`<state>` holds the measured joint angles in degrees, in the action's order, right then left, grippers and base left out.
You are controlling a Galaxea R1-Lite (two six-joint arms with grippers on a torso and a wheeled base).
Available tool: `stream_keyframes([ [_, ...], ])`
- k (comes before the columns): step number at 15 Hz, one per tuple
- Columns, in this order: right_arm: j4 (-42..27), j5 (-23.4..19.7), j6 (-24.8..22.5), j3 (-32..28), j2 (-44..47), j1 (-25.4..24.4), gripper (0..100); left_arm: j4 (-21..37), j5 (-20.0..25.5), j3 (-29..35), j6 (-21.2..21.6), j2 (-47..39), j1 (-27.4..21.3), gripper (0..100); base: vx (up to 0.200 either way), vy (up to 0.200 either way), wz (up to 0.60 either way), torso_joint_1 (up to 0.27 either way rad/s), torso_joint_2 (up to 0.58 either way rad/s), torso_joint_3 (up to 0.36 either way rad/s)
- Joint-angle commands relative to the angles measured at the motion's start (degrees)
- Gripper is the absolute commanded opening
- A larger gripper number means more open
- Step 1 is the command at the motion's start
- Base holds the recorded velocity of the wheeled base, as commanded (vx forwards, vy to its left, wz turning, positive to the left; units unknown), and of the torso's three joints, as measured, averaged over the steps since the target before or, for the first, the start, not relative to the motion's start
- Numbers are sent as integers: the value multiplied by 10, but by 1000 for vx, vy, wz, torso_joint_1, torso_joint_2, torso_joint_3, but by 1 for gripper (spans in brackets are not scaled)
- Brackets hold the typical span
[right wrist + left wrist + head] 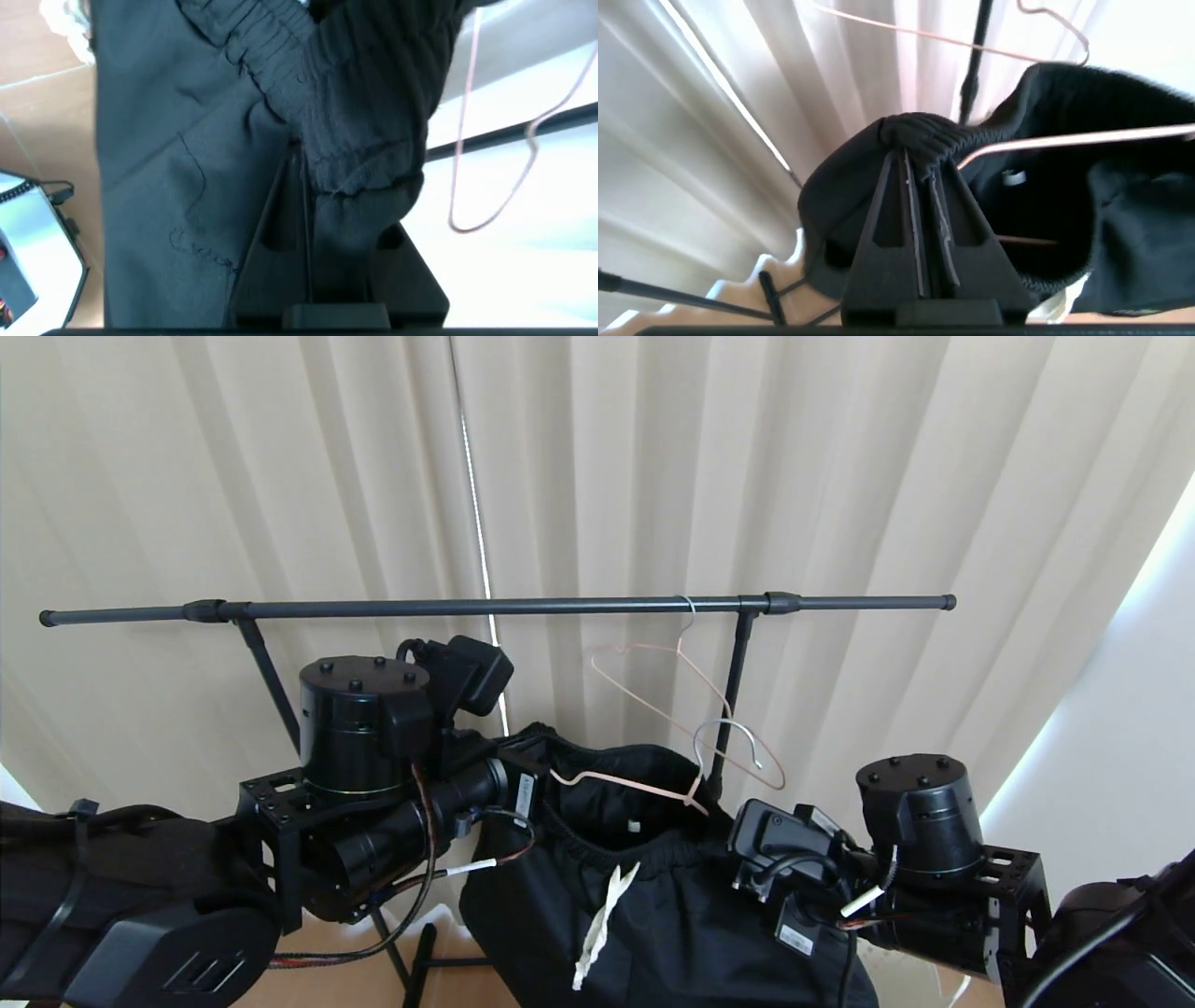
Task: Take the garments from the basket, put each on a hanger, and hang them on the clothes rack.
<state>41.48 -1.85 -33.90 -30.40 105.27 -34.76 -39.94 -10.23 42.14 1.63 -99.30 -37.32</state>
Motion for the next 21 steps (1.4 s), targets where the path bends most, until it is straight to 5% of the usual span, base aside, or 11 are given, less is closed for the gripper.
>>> stream_keyframes([
  [1, 0, 0, 0, -2, 24, 0, 0, -1, 0, 0, -2, 17, -7, 0, 0, 0, 0, 0, 0, 0],
  [6, 11, 0, 1, -7, 44, 0, 0, -1, 0, -2, -4, 34, -18, 0, 0, 0, 0, 0, 0, 0],
  [12, 112, -3, 16, 7, 38, -1, 0, -1, 6, -13, -5, 18, -28, 0, 0, 0, 0, 0, 0, 0],
  [21, 120, -4, 47, 7, -13, -8, 0, -5, 6, -27, -5, -22, -51, 0, 0, 0, 0, 0, 0, 0],
])
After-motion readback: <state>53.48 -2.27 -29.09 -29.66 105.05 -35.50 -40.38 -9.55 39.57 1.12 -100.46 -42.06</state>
